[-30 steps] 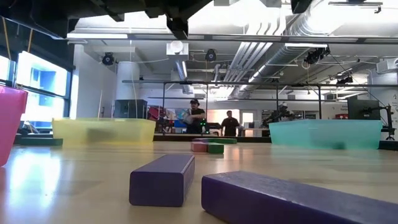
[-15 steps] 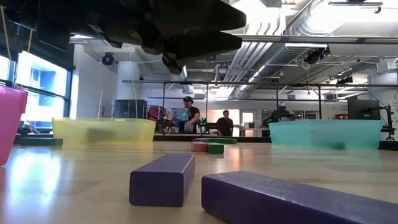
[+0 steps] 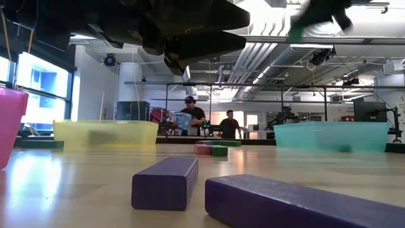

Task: Sort blocks
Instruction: Put the green wooden block into the green bin

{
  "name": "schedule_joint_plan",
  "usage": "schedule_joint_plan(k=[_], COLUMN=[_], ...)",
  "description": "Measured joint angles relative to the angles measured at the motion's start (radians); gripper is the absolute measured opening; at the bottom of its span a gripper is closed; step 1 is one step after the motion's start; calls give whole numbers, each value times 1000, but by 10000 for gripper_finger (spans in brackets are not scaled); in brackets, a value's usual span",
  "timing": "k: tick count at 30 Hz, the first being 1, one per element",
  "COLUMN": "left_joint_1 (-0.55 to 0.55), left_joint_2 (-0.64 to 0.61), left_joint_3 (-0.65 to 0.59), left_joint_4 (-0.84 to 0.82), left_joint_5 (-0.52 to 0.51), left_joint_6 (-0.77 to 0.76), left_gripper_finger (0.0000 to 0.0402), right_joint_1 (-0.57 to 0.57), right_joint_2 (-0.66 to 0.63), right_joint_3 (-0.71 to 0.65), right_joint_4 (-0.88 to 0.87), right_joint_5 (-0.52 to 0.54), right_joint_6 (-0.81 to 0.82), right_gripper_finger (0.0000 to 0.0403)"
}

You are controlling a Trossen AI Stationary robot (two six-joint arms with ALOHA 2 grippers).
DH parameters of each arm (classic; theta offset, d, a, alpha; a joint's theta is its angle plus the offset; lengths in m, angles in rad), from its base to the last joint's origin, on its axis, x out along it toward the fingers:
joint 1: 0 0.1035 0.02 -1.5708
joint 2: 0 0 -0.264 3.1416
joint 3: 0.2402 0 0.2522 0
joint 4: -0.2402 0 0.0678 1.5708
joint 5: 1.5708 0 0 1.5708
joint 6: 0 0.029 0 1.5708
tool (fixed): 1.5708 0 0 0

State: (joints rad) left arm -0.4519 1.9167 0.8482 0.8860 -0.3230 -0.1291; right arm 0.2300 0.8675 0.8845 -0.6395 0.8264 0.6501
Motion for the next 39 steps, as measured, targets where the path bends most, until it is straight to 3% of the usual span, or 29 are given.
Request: schedule_joint_plan(k=[3,6,13,19,29,39], left_joint_1=[0,0,10,13,-7,-10], left_joint_2=[0,0,0,0,0,0], left_joint_3=[0,0,0,0,0,0], left_joint_4=[0,0,0,0,-9,-16], left_joint_5=[-3,-4,-5,-6,-6,-6], left_joint_6=[0,0,0,-17,-24,-26], left_gripper_finger=[179,179,179,179,179,179], right_joint_1=[-216,-395,-727,-960,-1101,-1135], right_joint_2=[-21,-6,103,263,514,655], right_joint_3=[0,0,0,0,-1,-1], right_joint_4=[-265,-383,-338,-321,-213,-156], right_joint_5=[-148,-242,-471,-630,-724,-742], right_joint_6=[133,117,-139,-250,-353,-370], right_gripper_finger=[33,33,33,33,36,45])
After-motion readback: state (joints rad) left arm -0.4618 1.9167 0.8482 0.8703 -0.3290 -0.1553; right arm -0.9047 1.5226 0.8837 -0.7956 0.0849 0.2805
